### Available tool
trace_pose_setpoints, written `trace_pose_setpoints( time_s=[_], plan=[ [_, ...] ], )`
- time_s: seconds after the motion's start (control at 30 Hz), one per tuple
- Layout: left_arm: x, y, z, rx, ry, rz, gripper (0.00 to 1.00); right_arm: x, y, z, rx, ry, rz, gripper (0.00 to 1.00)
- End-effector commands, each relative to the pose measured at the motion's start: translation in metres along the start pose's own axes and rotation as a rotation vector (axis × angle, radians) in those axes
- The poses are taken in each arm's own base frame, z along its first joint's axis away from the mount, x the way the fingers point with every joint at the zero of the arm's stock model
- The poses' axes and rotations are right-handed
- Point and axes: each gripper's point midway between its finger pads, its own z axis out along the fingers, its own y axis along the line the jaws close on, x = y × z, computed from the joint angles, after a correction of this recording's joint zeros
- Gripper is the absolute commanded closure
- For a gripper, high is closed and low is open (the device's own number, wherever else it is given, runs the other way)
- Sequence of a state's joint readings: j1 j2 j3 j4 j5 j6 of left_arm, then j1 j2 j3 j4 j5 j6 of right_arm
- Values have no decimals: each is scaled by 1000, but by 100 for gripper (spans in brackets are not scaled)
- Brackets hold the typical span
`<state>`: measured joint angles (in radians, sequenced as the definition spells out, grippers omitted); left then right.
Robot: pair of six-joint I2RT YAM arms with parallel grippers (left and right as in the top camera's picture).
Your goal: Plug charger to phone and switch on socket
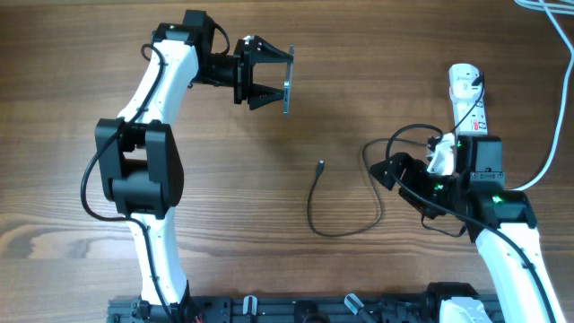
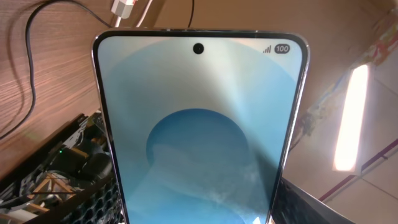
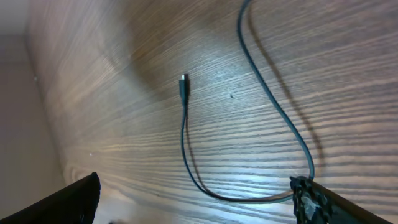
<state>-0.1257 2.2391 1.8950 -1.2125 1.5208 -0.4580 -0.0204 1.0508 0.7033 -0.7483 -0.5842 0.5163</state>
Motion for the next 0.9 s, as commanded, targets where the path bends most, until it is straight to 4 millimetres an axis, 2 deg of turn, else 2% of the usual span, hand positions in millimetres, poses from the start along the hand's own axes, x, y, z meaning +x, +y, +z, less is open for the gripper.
trace_pose_setpoints(
  time_s=[0.0, 0.4, 0.53, 0.6, 0.73, 0.8, 0.87],
  plan=[
    [14, -19, -4, 52, 22, 36, 22, 0, 12, -2, -48, 12, -85, 0],
    [14, -19, -4, 52, 22, 33, 22, 6, 8, -2, -31, 37, -168, 0],
    [14, -19, -4, 51, 22, 33, 22, 9, -3, -10, 84, 47, -185, 1],
    [14, -19, -4, 51, 22, 33, 22, 10, 7, -18, 127, 53, -231, 0],
    [14, -18, -4, 51, 22, 33, 21, 15, 50, -34, 181, 29, -351, 1],
    [14, -19, -4, 51, 22, 33, 21, 27, 82, -37, 153, 22, -456, 1],
    [14, -19, -4, 51, 22, 33, 21, 30, 94, -40, 197, -4, -486, 1]
  ],
)
